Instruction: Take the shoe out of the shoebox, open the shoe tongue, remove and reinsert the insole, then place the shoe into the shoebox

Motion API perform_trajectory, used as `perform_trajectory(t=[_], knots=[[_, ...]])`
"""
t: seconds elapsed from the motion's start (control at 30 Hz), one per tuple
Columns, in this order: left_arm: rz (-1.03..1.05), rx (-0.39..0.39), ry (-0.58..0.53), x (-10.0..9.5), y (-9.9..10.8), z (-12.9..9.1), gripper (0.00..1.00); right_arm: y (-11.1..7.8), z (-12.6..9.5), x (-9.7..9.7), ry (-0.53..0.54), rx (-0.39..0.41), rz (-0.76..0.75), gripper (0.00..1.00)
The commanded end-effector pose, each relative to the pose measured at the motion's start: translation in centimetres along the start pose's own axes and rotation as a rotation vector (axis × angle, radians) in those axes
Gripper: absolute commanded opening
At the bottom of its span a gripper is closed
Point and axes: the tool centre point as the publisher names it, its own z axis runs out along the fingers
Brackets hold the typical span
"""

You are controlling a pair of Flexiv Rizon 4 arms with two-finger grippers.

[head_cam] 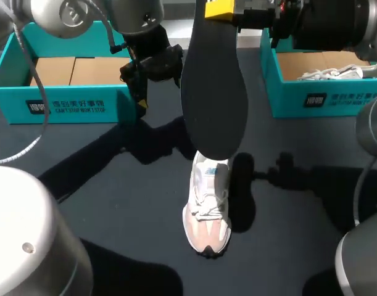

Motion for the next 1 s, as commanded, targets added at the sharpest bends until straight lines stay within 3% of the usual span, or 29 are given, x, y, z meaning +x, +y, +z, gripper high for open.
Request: perform_trajectory(t=[0.03,0.37,0.73,0.83,1.0], knots=[[0.0,-0.017,-0.477,1.7,-0.1,-1.7,1.0,0.4,-2.5,-0.6,-0.024,0.011,0.015,0.0],[0.037,-0.017,-0.836,1.1,-0.2,-4.7,1.0,1.6,-5.1,-2.2,-0.03,0.003,0.089,0.0],[0.163,0.039,-1.029,-1.3,-1.1,-8.1,1.0,3.0,-7.4,-5.8,-0.063,0.002,0.183,0.0],[0.196,0.056,-1.079,-1.9,-1.3,-9.0,1.0,3.7,-7.7,-6.2,-0.014,-0.038,0.204,0.0],[0.248,0.068,-1.121,-3.3,-1.7,-10.5,1.0,4.5,-8.0,-7.7,-0.02,-0.07,0.26,0.0]])
